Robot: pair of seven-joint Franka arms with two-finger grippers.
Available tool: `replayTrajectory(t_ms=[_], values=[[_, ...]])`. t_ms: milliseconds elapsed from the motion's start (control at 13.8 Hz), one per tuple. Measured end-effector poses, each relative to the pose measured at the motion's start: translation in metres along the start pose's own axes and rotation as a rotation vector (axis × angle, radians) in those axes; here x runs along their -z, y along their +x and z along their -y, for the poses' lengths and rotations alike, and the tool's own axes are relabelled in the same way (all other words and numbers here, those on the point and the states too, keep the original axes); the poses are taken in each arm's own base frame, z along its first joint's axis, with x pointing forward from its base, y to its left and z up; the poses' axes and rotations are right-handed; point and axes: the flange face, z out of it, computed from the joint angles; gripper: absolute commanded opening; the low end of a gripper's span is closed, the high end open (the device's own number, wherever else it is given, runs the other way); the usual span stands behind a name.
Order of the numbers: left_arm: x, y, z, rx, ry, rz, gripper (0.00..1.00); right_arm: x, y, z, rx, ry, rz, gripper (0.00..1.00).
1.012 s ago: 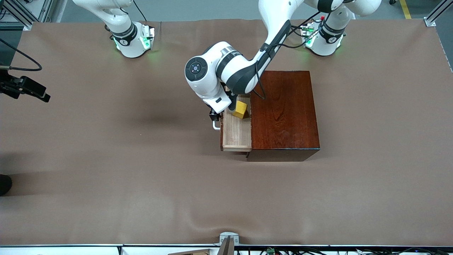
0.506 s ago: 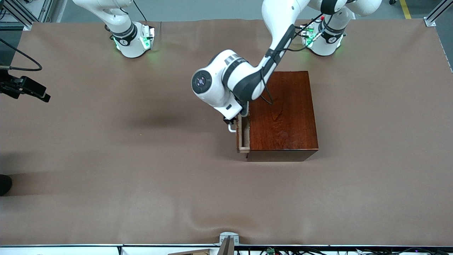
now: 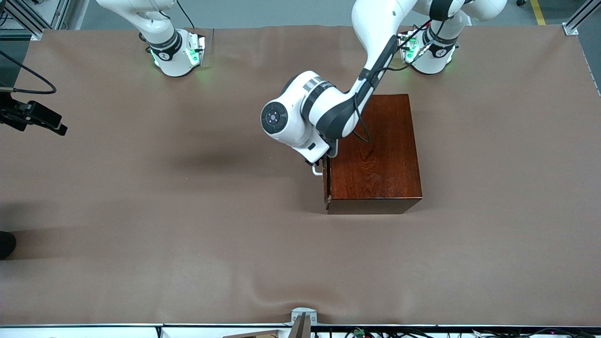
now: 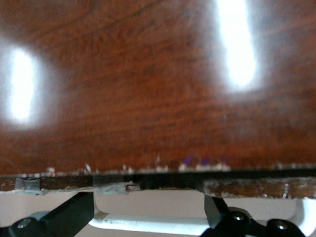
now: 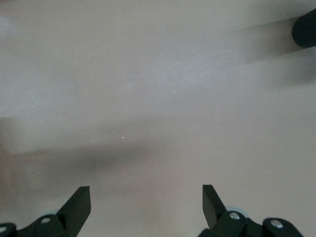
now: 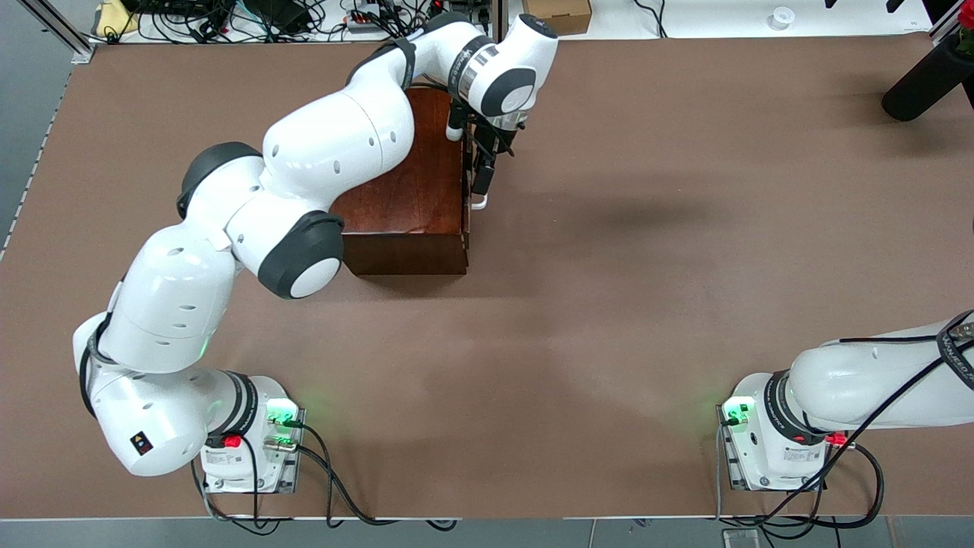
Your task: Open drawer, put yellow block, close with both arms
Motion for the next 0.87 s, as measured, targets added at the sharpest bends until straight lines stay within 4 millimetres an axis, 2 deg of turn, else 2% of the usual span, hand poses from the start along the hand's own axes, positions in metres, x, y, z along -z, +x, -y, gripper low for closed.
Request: replayTrajectory(t_ms=[145, 867], values=[[-0.0010, 0.0053, -0.0024, 0.001, 0.015, -0.004, 1.00, 0.0000, 0.0000, 0.0000, 0.000, 0.000, 0.000, 1.00], [0.0008, 0.0057, -0.0006, 0.000, 0.015, -0.014, 1.00, -0.0001, 0.0000, 0.0002, 0.000, 0.000, 0.000, 1.00]])
